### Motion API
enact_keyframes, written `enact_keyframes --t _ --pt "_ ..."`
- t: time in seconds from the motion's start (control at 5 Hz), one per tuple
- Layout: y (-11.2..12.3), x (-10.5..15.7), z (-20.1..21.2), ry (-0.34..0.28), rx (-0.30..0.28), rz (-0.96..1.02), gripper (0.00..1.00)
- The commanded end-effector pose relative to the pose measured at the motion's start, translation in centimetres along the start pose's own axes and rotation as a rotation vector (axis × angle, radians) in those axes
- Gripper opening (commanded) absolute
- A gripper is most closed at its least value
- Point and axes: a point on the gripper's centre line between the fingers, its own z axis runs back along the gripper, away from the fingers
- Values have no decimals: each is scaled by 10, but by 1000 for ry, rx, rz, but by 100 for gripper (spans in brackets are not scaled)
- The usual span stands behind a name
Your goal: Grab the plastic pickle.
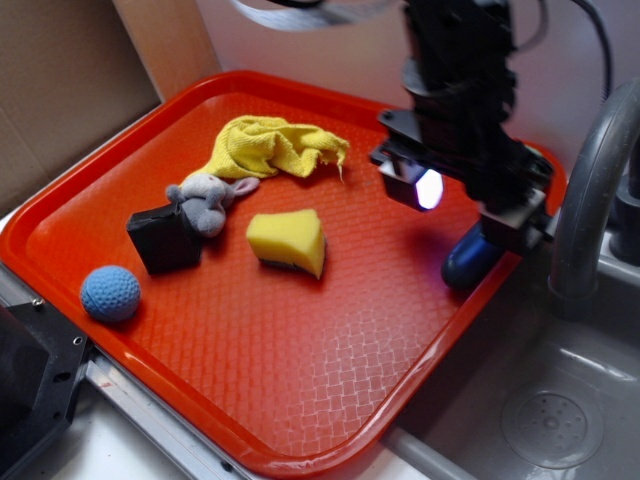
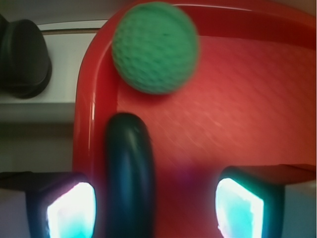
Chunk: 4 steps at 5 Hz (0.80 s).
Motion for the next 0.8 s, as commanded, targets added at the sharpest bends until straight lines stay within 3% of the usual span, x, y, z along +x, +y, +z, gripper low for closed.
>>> enact_keyframes --t 0.0,0.2,0.6 --pt "10 7 4 20 -29 29 100" --pt "25 3 -7 74 -30 51 100" --pt "42 -5 -17 102 24 57 100"
